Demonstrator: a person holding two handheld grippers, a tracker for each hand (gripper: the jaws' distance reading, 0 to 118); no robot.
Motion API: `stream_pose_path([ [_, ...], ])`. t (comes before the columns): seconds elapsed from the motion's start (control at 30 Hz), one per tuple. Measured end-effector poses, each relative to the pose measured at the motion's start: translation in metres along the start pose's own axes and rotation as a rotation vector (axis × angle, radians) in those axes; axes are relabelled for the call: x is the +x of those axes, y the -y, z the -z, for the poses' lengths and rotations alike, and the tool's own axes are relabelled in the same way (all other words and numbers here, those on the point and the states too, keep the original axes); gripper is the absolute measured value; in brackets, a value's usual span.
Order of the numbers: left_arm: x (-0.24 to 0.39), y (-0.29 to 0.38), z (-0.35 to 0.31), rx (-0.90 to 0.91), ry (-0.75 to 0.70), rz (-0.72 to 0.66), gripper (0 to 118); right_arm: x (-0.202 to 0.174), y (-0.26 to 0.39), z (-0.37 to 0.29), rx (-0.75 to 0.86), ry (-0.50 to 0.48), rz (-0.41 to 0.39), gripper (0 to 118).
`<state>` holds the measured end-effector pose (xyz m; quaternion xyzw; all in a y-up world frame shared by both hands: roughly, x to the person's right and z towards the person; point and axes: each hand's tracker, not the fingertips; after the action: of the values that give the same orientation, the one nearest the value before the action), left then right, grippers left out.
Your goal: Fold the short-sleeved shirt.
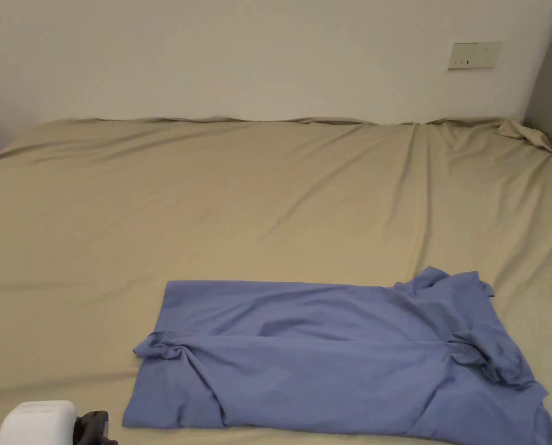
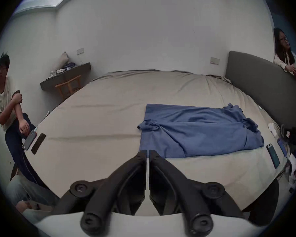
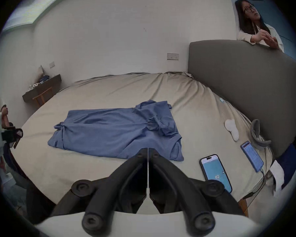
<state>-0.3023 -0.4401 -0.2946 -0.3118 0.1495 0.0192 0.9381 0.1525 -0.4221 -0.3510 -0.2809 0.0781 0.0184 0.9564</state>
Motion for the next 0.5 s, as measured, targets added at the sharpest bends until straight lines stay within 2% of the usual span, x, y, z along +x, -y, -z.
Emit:
stream_pose_path([
  [0.03,-0.001,-0.001,0.013,-0.009,0.023,0.002,5,0.000,-0.001,0.002,-0.001,0.000,-0.003,4],
  [0.07,-0.005,-0.002,0.033,-0.037,0.075,-0.018,25,0.000,-0.003,0.004,-0.002,-0.002,-0.002,4],
  [0.17,-0.014,-0.005,0.102,-0.229,0.149,-0.084,64,-0.003,-0.005,0.012,-0.014,-0.009,-0.011,4],
  [0.2,-0.015,-0.003,0.125,-0.275,0.136,-0.079,89,-0.003,-0.005,0.016,-0.019,-0.006,-0.015,4],
  [0.3,-0.020,0.003,0.171,-0.335,0.079,-0.067,89,-0.007,-0.004,0.025,-0.044,-0.006,-0.027,4],
  [0.4,-0.022,0.009,0.194,-0.364,0.115,-0.094,89,-0.010,-0.002,0.036,-0.073,-0.001,-0.039,4],
  [0.5,-0.012,0.008,0.192,-0.304,0.075,0.034,85,-0.016,-0.002,0.046,-0.091,-0.001,-0.049,4],
])
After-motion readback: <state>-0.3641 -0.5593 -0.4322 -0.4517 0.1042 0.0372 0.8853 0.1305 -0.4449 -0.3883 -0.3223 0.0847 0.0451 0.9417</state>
